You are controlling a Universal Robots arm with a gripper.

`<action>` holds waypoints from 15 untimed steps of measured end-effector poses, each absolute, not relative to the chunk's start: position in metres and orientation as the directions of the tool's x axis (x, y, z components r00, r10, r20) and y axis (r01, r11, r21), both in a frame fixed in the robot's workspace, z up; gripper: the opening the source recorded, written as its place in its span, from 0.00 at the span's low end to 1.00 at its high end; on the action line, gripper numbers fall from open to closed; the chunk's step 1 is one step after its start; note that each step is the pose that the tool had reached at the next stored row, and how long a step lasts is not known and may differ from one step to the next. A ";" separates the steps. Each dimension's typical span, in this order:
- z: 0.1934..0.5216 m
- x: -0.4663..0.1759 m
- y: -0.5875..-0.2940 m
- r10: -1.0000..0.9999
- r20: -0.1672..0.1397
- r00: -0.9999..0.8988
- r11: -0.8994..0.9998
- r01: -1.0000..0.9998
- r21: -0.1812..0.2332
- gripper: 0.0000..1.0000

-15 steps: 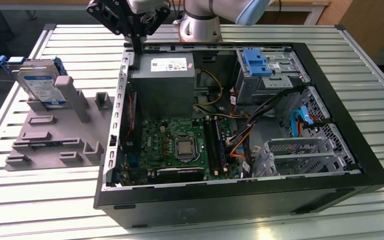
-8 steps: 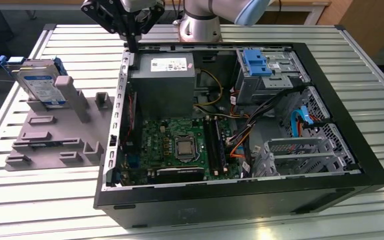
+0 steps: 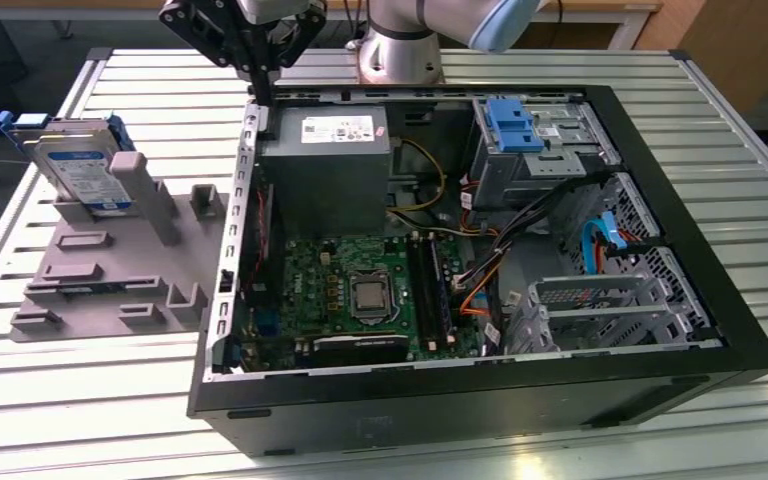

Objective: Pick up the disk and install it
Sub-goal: 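Reach for the disk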

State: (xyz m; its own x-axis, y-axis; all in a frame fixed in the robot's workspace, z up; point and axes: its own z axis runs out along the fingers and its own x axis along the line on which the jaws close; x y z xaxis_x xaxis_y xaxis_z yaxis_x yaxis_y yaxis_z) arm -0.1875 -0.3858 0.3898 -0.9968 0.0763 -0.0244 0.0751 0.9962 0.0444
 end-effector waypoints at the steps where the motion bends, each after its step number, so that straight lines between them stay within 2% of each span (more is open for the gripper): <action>1: 0.390 -0.188 -0.386 0.076 -0.024 -0.997 0.996 0.075 0.044 0.11; 15: 0.390 -0.192 -0.385 0.076 -0.024 -0.997 0.996 0.075 0.044 0.11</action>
